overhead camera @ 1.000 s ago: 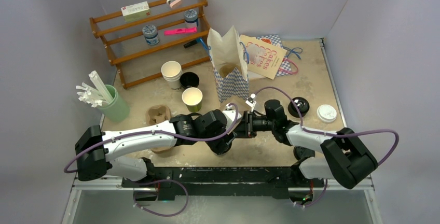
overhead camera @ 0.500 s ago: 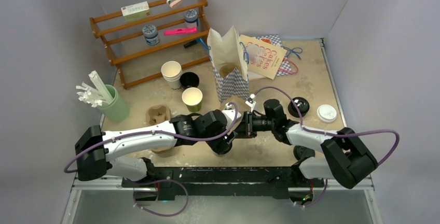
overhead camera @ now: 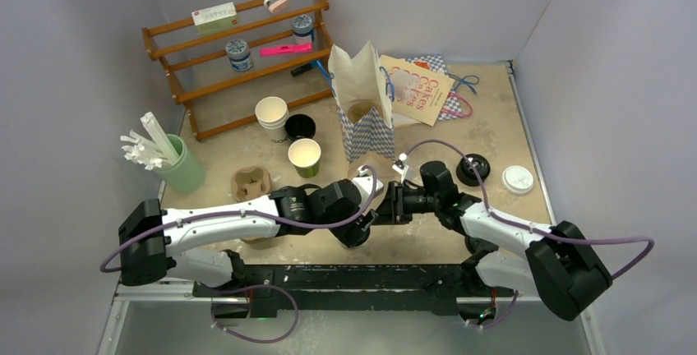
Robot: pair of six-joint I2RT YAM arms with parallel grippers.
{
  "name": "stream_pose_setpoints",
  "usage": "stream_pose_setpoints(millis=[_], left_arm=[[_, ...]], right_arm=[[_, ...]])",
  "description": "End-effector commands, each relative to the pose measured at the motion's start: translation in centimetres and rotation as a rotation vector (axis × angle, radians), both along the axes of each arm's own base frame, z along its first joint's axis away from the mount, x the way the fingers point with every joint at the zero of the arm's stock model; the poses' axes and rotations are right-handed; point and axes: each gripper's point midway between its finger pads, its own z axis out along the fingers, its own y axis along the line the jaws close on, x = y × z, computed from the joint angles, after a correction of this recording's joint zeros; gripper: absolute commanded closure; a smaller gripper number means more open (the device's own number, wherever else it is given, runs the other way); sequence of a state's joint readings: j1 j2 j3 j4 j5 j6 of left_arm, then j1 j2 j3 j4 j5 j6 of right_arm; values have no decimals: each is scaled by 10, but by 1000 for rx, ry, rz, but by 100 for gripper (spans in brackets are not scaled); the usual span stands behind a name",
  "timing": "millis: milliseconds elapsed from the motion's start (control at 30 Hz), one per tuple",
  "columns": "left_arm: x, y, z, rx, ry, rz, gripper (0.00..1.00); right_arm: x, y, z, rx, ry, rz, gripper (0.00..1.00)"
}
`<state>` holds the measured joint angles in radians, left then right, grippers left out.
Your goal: Pack the takeout coffee
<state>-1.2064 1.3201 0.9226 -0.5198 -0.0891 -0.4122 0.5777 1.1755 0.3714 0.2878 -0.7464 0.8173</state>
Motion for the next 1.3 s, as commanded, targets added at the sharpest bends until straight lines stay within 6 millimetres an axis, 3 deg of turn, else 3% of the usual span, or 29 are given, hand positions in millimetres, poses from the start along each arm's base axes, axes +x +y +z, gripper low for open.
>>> stream_pose_setpoints(millis=[0, 367, 733, 967, 1267], left_arm=[[-41, 51, -62, 250, 191, 15, 56], [-43, 50, -64, 255, 191, 36, 56], [-44, 52, -68, 266, 186, 64, 56], [-44, 50, -70, 274, 181, 78, 56], [-45, 44, -73, 197, 173, 99, 56]], right_arm=[[-38, -21, -35, -124, 130, 54, 66], [-50, -17, -26, -103, 130, 97, 61], [-68, -12, -46, -172, 170, 143, 61], [-71, -21, -61, -230, 187, 124, 63], [-64, -17, -38, -199, 122, 120, 55]])
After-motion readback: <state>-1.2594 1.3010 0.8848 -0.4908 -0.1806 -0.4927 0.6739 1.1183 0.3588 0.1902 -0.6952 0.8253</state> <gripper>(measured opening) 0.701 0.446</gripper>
